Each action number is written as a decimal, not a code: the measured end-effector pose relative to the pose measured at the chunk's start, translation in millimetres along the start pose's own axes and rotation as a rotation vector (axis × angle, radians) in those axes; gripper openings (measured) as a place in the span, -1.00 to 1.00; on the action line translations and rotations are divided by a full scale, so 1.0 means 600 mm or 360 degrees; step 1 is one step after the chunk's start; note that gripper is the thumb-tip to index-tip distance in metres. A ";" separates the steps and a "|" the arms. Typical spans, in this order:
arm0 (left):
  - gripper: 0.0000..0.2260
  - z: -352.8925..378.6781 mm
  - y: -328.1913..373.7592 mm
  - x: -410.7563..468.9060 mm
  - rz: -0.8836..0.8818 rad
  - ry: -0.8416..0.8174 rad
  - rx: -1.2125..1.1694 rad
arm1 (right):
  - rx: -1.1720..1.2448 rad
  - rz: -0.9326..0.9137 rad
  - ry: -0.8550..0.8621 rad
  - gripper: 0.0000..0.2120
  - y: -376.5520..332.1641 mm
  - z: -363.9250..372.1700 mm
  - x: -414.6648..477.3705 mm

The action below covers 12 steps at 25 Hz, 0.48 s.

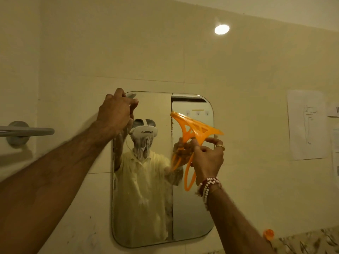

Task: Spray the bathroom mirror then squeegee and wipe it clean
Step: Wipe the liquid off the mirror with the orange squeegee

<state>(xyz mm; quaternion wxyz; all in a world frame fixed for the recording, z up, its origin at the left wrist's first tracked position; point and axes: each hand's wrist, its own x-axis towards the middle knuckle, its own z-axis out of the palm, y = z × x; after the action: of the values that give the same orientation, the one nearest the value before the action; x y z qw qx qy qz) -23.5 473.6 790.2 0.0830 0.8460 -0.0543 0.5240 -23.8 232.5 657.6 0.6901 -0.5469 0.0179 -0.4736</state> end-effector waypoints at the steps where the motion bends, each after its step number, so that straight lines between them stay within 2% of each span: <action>1: -0.54 -0.003 0.001 0.002 -0.0007 -0.0007 0.0002 | 0.0062 0.0061 -0.0019 -0.63 -0.003 0.009 -0.005; 6: -0.50 -0.015 -0.002 0.000 0.0042 -0.0095 0.0122 | 0.0276 0.0387 -0.0091 -0.74 -0.015 0.043 -0.028; 9: -0.47 -0.021 -0.005 -0.001 0.0087 -0.0109 0.0236 | 0.0397 0.0458 -0.0298 -0.79 -0.028 0.059 -0.048; 12: -0.42 -0.020 -0.008 0.001 0.0135 -0.0114 0.0314 | 0.0352 0.0454 -0.0514 -0.74 -0.033 0.081 -0.089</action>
<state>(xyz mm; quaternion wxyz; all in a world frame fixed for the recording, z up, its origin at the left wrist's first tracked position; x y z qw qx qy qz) -32.9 480.6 795.4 -0.0250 0.8652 -0.0412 0.4991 -39.5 305.5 666.0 0.7996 -0.5286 -0.0677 -0.2769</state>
